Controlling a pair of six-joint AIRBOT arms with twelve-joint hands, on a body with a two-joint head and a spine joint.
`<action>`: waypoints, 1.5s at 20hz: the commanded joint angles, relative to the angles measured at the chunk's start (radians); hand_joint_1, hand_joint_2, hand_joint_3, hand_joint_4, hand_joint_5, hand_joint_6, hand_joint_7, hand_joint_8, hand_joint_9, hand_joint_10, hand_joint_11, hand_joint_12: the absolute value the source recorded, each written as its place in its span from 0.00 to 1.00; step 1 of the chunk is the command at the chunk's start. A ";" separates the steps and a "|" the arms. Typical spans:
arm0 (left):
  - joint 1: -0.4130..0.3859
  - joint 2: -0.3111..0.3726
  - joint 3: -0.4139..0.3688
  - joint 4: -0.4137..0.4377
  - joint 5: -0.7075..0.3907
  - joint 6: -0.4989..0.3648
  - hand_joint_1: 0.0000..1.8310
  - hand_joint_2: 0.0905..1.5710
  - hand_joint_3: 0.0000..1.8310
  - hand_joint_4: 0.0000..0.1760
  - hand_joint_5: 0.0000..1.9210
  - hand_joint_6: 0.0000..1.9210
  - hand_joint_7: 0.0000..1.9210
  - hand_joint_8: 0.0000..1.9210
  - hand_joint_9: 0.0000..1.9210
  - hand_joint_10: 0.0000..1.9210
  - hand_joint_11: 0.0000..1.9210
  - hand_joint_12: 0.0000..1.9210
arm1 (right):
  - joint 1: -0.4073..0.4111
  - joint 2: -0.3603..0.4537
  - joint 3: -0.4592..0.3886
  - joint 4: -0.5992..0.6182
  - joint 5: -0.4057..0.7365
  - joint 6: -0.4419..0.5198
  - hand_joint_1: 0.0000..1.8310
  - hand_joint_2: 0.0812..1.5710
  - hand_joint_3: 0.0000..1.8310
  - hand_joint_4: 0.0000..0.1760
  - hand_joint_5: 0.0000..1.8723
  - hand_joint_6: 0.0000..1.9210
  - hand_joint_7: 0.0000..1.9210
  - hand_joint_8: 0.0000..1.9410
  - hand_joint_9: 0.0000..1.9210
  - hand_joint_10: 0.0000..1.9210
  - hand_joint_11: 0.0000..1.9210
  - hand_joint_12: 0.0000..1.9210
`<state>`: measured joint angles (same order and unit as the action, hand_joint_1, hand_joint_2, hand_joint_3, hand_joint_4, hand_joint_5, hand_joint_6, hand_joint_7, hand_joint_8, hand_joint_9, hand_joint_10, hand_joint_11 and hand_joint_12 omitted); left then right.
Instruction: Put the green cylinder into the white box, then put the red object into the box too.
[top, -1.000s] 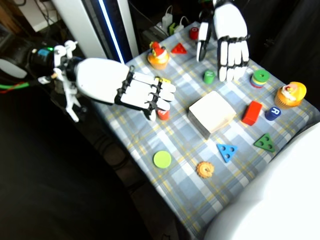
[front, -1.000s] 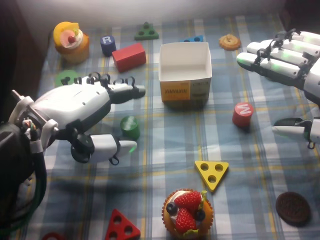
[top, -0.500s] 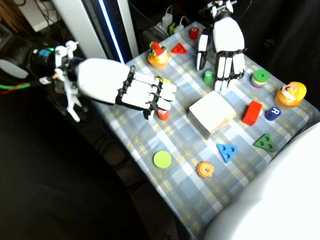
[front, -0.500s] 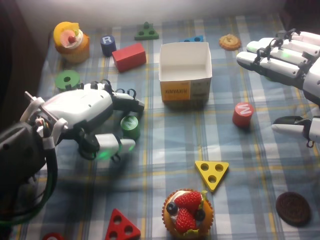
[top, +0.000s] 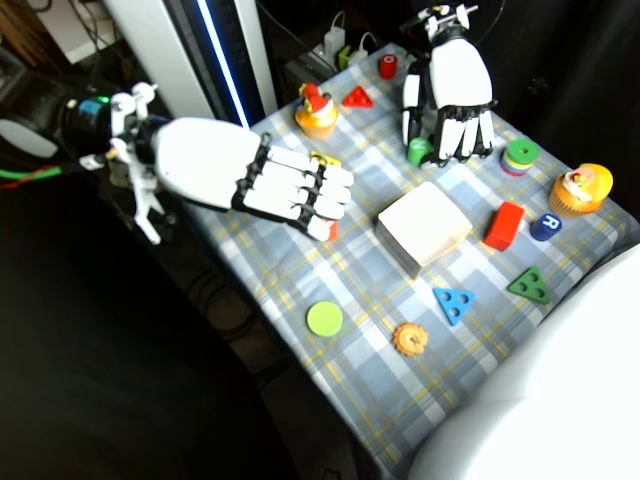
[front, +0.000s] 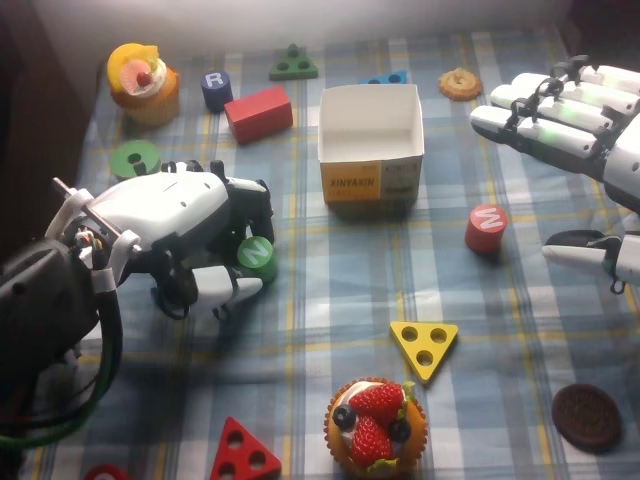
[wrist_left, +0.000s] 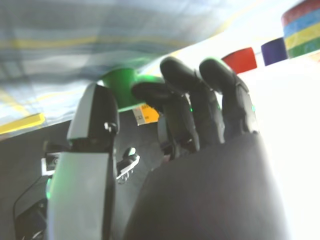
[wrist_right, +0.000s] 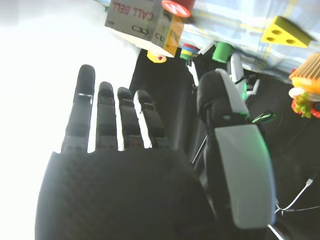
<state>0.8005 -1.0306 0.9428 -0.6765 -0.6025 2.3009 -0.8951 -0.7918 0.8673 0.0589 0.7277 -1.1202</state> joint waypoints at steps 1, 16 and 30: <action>-0.019 0.011 -0.014 0.046 -0.115 0.000 0.62 0.81 0.00 0.00 0.33 0.70 0.38 0.83 0.25 0.87 0.02 1.00 | 0.010 -0.002 0.002 0.002 0.121 -0.001 0.27 0.82 0.00 0.00 0.00 0.00 0.00 0.00 0.02 0.03 0.00 0.44; -0.321 -0.112 0.155 0.096 -0.019 -0.017 0.66 0.74 0.00 0.00 0.41 0.61 0.48 0.68 0.26 0.90 0.08 1.00 | 0.011 -0.015 0.009 0.003 0.124 0.000 0.31 0.82 0.00 0.00 0.00 0.00 0.00 0.00 0.00 0.02 0.00 0.27; -0.340 -0.186 0.237 0.055 -0.005 -0.078 0.33 0.76 0.02 0.66 0.05 0.14 0.08 0.09 0.00 0.28 0.00 0.55 | 0.018 -0.067 0.046 -0.009 0.093 0.025 0.34 0.80 0.00 0.00 0.02 0.01 0.05 0.01 0.00 0.24 0.00 0.63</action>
<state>0.4675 -1.2167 1.1713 -0.6441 -0.4881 2.2192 -0.8940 -0.8585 0.9138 0.0521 0.7147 -1.1000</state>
